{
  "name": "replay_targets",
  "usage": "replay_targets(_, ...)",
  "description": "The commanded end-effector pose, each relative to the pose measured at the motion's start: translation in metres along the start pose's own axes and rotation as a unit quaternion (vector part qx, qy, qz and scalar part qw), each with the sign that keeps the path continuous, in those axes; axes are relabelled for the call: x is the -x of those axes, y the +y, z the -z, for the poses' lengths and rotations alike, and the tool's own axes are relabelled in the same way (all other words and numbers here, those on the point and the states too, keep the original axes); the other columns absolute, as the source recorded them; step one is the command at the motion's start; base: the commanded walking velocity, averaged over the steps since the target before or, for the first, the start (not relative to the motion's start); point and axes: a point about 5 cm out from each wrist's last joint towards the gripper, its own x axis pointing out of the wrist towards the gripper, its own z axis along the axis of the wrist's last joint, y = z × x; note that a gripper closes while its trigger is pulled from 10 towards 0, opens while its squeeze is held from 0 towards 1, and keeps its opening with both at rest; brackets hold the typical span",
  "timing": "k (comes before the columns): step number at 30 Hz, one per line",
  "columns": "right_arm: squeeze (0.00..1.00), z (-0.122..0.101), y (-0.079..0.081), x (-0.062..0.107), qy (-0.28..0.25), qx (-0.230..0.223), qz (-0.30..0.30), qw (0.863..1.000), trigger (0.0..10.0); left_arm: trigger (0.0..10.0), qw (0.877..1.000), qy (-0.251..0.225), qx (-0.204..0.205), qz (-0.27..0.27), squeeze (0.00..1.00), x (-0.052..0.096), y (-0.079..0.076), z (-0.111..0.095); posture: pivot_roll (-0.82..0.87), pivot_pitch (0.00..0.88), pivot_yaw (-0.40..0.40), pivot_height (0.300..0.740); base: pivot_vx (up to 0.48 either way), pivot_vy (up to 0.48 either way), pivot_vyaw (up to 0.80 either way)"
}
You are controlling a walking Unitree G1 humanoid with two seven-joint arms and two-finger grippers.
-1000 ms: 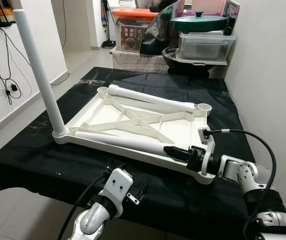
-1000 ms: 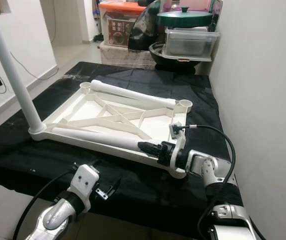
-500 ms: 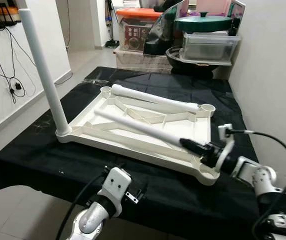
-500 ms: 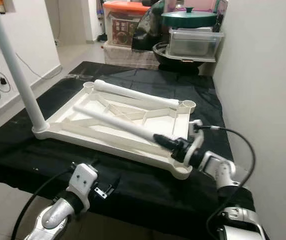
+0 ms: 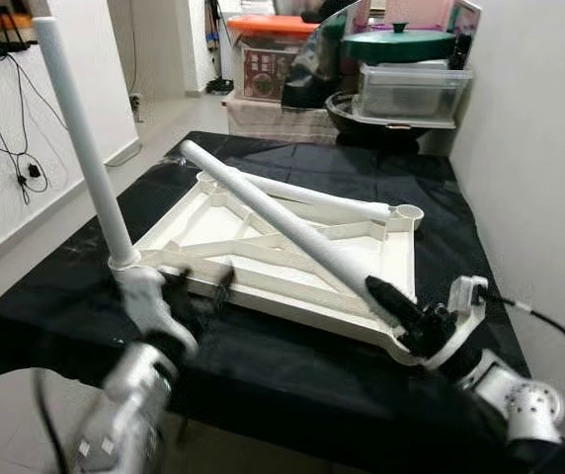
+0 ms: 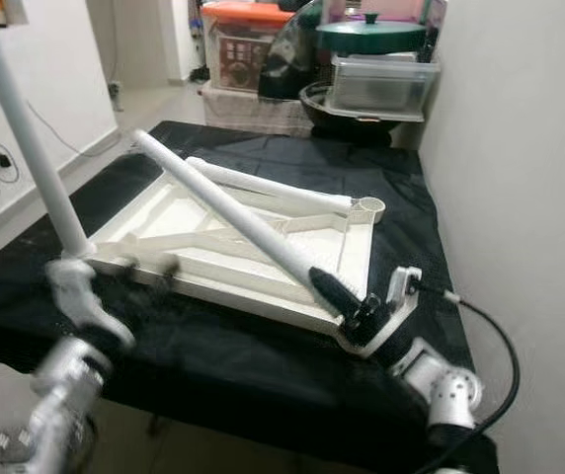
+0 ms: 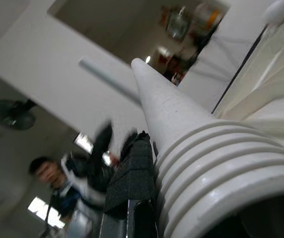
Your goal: Building children table
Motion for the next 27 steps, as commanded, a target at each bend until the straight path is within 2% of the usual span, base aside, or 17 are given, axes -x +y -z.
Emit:
replay_targets(1,0.0,0.0,0.006,-0.004,0.0,0.0,-0.028,1.0,0.0,10.0,1.0,0.007,0.022,0.0,1.0,0.001,0.001,0.001,0.15,0.0,-0.045,0.74,0.0,0.0,0.0)
replay_targets(2,0.0,0.001,0.009,-0.004,0.003,-0.002,-0.035,0.999,0.0,10.0,0.999,0.001,0.036,0.004,0.0,0.0,0.0,-0.002,0.15,0.0,-0.043,0.74,0.0,0.0,0.0)
replay_targets(4,0.0,0.002,0.01,-0.004,0.004,-0.004,-0.04,0.999,0.0,10.0,0.999,-0.002,0.046,0.006,0.0,-0.001,0.0,-0.004,0.15,0.0,-0.043,0.74,0.0,0.0,0.0)
replay_targets(7,0.0,0.006,0.016,-0.004,0.031,-0.005,-0.058,0.998,0.0,10.0,0.996,-0.019,0.084,0.011,0.0,-0.004,0.001,-0.011,0.15,0.0,-0.043,0.74,0.0,0.0,0.0)
replay_targets(14,0.0,0.011,0.025,-0.003,0.047,-0.008,-0.079,0.996,0.0,10.0,0.993,-0.019,0.116,0.012,0.0,-0.003,0.004,-0.016,0.15,0.0,-0.043,0.74,0.0,0.0,0.0)
replay_targets(17,0.0,0.019,0.03,-0.004,0.079,-0.006,-0.09,0.993,0.0,10.0,0.989,-0.027,0.147,0.024,0.0,-0.004,0.003,-0.022,0.15,0.0,-0.043,0.74,0.0,0.0,0.0)
replay_targets(27,0.0,0.025,0.033,-0.004,0.107,-0.003,-0.094,0.99,0.0,10.0,0.981,-0.039,0.185,0.048,0.0,-0.004,0.0,-0.032,0.15,0.0,-0.048,0.74,0.0,0.0,0.0)
